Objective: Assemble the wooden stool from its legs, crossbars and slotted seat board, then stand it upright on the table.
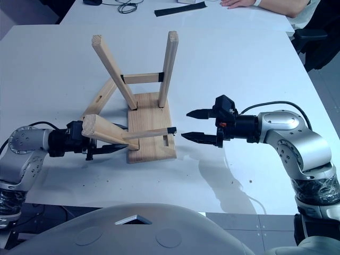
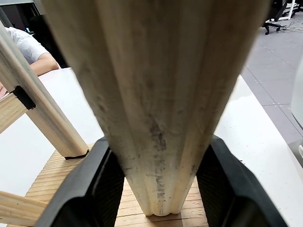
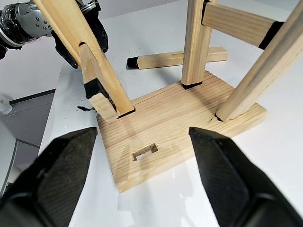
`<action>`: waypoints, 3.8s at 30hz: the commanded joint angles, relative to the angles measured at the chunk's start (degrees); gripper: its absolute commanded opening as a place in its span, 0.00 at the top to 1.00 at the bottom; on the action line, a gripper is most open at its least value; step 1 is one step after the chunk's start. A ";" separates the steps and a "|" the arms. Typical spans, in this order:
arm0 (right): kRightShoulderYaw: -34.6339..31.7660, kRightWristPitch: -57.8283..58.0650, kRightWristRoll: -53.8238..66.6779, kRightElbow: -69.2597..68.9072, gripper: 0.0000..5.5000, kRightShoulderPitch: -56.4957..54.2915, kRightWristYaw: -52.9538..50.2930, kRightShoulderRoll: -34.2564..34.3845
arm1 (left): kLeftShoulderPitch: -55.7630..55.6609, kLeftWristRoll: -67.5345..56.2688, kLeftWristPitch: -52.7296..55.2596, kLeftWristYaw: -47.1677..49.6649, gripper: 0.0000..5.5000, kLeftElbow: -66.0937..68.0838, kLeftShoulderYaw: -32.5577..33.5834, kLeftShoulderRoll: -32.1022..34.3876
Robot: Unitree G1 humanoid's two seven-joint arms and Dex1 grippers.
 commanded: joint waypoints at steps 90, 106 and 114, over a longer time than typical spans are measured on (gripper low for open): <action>-3.35 -7.10 -5.38 -1.72 0.35 11.12 -9.29 3.33 | -14.06 9.79 39.65 29.95 0.24 22.22 8.81 -3.13; -1.92 -9.29 -8.31 -0.65 0.35 11.81 -10.27 4.41 | -17.29 15.40 40.69 30.89 0.44 32.53 3.51 -6.55; -2.43 -9.55 -8.61 0.16 0.35 11.14 -10.64 4.86 | -20.06 15.52 40.09 32.51 0.64 36.72 5.80 -6.72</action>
